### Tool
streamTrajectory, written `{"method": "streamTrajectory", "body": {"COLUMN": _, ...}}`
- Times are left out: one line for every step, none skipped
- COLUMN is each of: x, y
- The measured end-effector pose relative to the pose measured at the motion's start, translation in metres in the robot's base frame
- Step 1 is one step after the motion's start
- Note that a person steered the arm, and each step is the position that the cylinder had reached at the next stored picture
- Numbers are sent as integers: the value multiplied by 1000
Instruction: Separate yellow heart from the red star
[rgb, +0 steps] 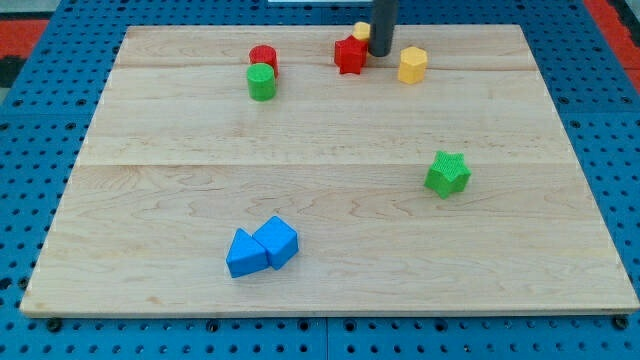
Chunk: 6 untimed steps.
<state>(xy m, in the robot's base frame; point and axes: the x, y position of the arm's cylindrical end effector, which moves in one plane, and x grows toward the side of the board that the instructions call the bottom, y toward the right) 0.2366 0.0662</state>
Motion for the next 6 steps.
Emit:
{"method": "streamTrajectory", "body": {"x": 10, "y": 25}}
{"method": "streamTrajectory", "body": {"x": -18, "y": 34}}
{"method": "streamTrajectory", "body": {"x": -35, "y": 8}}
{"method": "streamTrajectory", "body": {"x": -34, "y": -49}}
{"method": "streamTrajectory", "body": {"x": -17, "y": -63}}
{"method": "streamTrajectory", "body": {"x": -16, "y": -5}}
